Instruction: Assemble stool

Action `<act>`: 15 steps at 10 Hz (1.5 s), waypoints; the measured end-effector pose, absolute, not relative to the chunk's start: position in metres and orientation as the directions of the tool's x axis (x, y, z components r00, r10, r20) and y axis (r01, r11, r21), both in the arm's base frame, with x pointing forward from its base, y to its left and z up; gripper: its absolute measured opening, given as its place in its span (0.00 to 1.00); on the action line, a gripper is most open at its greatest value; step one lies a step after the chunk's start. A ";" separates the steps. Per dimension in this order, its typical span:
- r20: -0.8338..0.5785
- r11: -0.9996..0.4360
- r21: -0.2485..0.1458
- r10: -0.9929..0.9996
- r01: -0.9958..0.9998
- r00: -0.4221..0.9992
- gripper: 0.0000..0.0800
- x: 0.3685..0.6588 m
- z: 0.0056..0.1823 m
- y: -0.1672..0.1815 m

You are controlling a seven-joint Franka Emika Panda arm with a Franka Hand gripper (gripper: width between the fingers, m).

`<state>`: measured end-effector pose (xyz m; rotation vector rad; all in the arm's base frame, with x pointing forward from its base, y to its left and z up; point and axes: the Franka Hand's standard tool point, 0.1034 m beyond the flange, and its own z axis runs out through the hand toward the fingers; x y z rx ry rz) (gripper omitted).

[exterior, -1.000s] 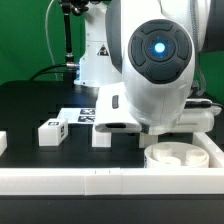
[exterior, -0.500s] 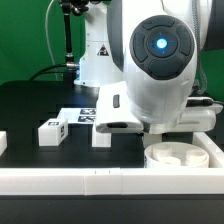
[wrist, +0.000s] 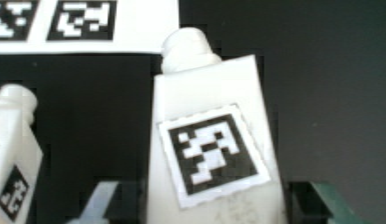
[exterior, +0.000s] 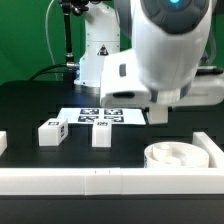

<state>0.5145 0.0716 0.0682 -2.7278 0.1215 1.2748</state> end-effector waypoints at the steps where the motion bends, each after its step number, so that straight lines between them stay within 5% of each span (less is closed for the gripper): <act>1: -0.757 -0.989 -0.081 -0.018 -0.120 0.653 0.41 0.518 0.083 0.077; 6: -0.717 -0.989 -0.099 -0.002 -0.105 0.697 0.41 0.526 0.078 0.080; 9: -0.532 -0.990 -0.114 -0.015 -0.089 0.847 0.41 0.551 0.101 0.092; 13: -0.250 -0.989 -0.119 -0.060 -0.092 0.966 0.41 0.567 0.097 0.092; 15: -0.143 -0.989 -0.126 -0.064 -0.083 0.988 0.41 0.581 0.110 0.095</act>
Offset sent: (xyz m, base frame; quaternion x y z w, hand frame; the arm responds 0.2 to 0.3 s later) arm 0.0000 0.0000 0.0000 0.0000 0.0650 0.0000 0.9979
